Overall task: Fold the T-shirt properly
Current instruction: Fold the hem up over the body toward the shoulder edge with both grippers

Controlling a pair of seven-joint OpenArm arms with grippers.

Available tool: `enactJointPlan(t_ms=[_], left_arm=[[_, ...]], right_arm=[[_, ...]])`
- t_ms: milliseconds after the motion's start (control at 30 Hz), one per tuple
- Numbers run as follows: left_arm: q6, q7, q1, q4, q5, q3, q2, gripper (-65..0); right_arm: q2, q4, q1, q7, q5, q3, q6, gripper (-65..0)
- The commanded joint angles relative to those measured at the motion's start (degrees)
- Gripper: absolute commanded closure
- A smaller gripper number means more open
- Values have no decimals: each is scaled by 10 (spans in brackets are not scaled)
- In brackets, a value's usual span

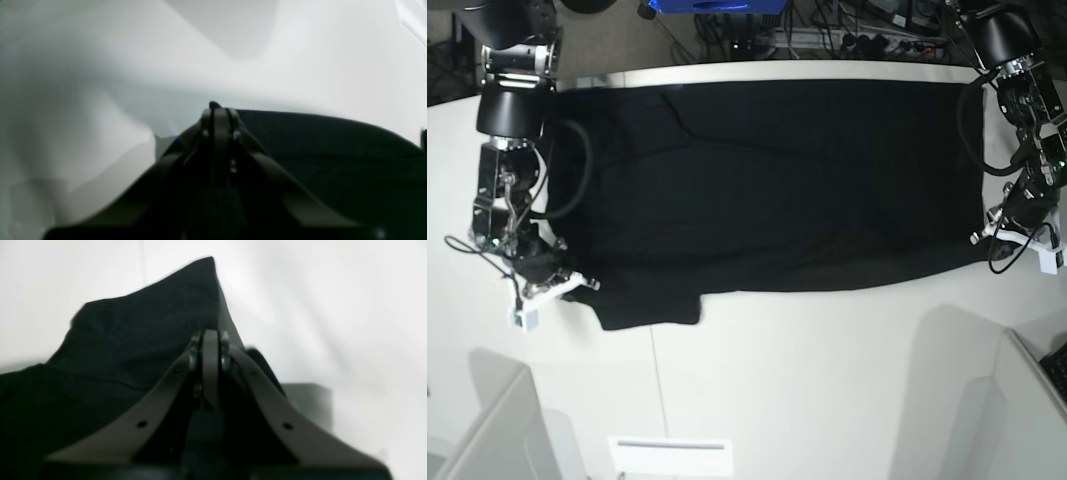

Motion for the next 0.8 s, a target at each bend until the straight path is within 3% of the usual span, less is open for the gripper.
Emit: enactJointPlan(t_ms=[0,367,767], left_arm=[[-2,-12,0,16,-9,-3,-10,0],[-3,-11,64,76,-9,-3,-10,0],[-3,-11,95,100,-10,-4,-9,0]], right_arm=[[7,24,10,9,8,10,1,0],[6,124,-47,-64,8,64,1,0],[7,127,-73,-68,11,63,1,0]])
